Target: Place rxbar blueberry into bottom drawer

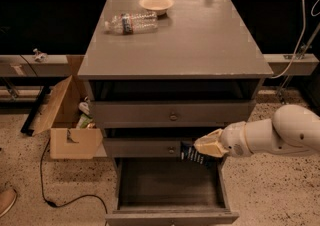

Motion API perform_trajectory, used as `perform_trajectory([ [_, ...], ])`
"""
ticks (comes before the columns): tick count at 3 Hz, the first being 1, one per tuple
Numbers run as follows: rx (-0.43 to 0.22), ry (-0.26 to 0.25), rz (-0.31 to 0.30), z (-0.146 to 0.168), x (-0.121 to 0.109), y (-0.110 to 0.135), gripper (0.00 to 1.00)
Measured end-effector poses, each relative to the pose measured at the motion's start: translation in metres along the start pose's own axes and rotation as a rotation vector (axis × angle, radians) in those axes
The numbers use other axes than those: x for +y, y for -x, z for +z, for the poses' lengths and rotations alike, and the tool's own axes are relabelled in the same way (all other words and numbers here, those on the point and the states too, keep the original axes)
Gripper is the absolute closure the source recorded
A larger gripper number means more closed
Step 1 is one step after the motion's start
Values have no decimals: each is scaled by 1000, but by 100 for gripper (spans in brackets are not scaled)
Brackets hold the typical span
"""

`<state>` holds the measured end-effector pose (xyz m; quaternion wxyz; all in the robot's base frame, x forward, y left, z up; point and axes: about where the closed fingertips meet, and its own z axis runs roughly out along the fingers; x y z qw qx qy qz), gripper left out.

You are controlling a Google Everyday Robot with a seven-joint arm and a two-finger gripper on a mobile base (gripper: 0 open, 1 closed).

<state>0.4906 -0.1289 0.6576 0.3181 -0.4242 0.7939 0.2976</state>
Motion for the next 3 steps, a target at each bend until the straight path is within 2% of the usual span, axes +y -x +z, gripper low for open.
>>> perform_trajectory([
  [1,-31,-3,70,25,-5,-43,100],
  [3,-104,-14,274,121,-22,-165,100],
])
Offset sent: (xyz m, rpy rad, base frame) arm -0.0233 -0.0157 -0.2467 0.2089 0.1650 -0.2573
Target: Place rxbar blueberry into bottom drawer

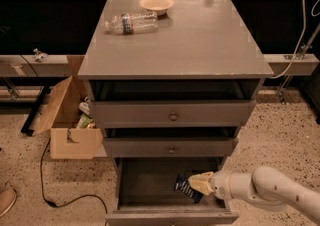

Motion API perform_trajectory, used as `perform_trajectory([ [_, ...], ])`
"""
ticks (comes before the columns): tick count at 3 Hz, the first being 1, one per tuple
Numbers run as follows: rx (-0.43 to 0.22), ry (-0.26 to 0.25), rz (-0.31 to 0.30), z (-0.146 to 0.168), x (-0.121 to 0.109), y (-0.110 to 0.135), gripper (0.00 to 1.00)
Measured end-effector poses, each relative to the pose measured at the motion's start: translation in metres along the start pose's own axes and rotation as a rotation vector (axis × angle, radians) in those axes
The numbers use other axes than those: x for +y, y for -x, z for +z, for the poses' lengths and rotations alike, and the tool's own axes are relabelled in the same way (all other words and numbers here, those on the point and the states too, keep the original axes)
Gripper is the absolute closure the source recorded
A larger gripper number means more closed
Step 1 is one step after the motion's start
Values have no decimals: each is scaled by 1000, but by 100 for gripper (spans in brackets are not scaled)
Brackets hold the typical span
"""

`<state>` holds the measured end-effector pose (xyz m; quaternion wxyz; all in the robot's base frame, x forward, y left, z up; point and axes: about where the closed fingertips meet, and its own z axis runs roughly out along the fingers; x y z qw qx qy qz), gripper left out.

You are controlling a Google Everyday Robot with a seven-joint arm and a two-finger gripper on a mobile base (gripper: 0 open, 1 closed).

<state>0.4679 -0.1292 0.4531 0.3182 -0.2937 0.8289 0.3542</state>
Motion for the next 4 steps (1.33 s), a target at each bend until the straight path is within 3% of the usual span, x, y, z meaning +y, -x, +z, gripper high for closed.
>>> perform_trajectory([
  [1,-25,-24,109,49,-22,-48,100],
  [3,-83,-112,264,127,-71,-98,100],
  [4,-106,-155,313,149,-94,-106,81],
])
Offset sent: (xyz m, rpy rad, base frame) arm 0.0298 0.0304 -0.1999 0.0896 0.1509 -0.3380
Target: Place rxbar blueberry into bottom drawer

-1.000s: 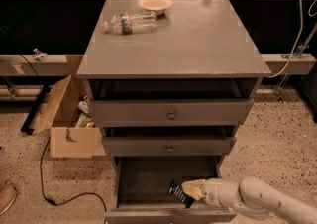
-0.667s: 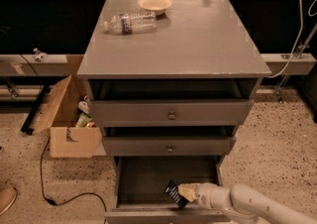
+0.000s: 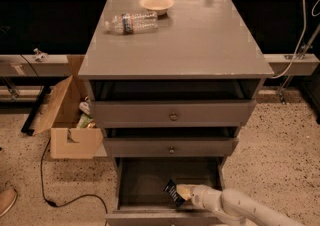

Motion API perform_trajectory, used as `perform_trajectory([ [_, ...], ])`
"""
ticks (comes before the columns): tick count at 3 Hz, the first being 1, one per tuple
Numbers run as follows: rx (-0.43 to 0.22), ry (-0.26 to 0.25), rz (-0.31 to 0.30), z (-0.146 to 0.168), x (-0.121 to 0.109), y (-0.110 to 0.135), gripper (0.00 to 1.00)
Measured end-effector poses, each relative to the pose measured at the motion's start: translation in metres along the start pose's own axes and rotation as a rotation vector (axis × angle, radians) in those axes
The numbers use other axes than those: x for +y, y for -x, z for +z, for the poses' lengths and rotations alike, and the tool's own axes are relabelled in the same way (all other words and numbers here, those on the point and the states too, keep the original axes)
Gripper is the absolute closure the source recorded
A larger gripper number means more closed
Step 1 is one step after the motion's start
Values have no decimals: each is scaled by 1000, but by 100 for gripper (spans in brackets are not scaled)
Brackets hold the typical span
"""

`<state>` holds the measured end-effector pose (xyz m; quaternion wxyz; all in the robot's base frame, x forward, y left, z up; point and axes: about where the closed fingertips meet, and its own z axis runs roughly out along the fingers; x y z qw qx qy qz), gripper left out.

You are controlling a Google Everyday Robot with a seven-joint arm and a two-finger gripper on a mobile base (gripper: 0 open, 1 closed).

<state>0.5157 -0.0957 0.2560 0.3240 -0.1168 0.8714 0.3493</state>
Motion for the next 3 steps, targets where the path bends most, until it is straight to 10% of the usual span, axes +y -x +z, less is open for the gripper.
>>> perform_trajectory([
  [3,-34,11,49,46,-26,4,4],
])
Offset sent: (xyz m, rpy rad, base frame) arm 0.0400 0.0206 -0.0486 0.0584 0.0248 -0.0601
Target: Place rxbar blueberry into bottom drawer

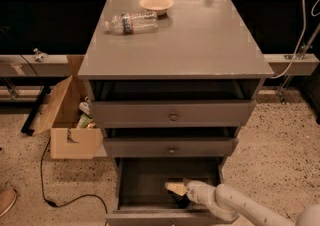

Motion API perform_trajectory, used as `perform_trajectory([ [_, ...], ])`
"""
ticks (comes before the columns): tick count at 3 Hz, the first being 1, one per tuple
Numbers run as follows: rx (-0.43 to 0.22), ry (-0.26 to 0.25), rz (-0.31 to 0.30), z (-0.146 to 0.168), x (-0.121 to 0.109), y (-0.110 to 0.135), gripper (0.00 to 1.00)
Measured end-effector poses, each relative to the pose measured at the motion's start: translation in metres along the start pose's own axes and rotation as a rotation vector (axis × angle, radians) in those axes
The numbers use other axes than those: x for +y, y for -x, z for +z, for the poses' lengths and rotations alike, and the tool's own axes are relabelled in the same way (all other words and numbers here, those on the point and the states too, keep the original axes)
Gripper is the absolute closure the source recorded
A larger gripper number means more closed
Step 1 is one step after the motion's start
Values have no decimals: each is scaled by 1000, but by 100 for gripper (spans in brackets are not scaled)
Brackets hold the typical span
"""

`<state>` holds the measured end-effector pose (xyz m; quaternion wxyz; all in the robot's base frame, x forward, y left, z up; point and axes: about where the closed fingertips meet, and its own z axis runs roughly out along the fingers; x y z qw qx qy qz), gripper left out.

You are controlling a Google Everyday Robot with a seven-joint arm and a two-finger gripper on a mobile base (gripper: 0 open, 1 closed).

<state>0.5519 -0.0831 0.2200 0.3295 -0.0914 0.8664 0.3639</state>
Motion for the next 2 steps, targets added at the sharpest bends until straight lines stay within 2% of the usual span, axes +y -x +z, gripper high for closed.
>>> perform_trajectory([
  [1,18,-1,-58,-67,-22,12,0],
  [2,23,-27,-103,-136,-36,30,0],
])
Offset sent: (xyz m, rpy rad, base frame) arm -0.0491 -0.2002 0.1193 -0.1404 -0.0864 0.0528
